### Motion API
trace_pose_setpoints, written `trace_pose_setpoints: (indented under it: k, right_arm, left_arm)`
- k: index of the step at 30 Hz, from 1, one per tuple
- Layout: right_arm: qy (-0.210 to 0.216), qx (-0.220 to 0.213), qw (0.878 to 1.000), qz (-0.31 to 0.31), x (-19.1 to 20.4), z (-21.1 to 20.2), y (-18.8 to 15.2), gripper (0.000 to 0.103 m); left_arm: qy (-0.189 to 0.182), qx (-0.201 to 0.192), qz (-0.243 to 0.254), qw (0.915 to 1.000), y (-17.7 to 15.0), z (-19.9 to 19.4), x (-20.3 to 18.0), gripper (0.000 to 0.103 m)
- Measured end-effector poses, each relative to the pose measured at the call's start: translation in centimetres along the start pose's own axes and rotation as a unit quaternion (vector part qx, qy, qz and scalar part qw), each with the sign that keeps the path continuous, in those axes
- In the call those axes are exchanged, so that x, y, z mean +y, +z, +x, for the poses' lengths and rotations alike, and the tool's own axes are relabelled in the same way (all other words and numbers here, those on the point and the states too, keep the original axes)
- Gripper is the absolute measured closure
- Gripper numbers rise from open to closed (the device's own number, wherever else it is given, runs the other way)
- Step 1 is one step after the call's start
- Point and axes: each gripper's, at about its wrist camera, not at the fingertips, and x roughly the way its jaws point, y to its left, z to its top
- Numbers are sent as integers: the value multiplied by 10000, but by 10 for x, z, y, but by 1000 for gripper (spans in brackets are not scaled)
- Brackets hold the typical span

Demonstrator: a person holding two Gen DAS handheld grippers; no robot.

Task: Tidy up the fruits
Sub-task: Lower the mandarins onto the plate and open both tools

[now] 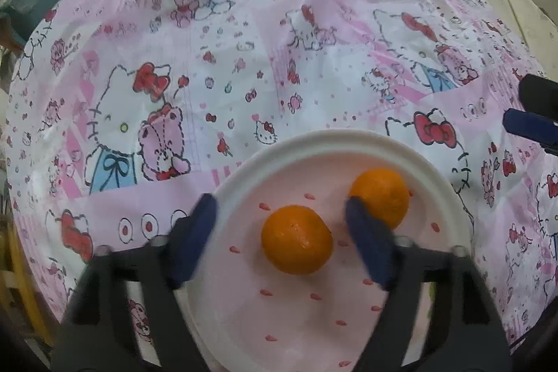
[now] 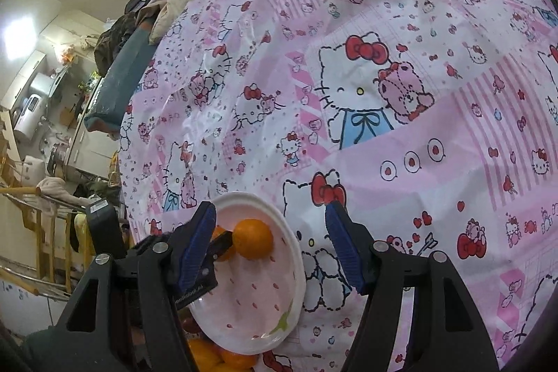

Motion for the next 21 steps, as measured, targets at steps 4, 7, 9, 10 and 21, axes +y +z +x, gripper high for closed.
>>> trace_pose_setpoints:
  k: [4, 7, 9, 10, 21]
  right_arm:
    - [24, 3, 10000, -50, 5, -1, -1, 35]
    - [13, 26, 9999, -106, 9, 0, -2, 35]
    - [-6, 43, 9999, -166, 13, -1, -4, 35]
    - [-26, 46, 9998, -202, 15, -1, -5, 35]
    - [-168, -134, 9981, -573, 33, -35, -49, 35]
  left_arm:
    - [44, -50, -83, 9999, -1, -7, 7, 22]
    - [73, -137, -146, 9998, -2, -14, 13, 22]
    - [108, -251, -171, 9995, -3, -22, 16, 22]
    - [125, -319, -196, 9992, -4, -27, 17, 22]
    - [492, -1236, -167, 9910, -19, -93, 26, 22]
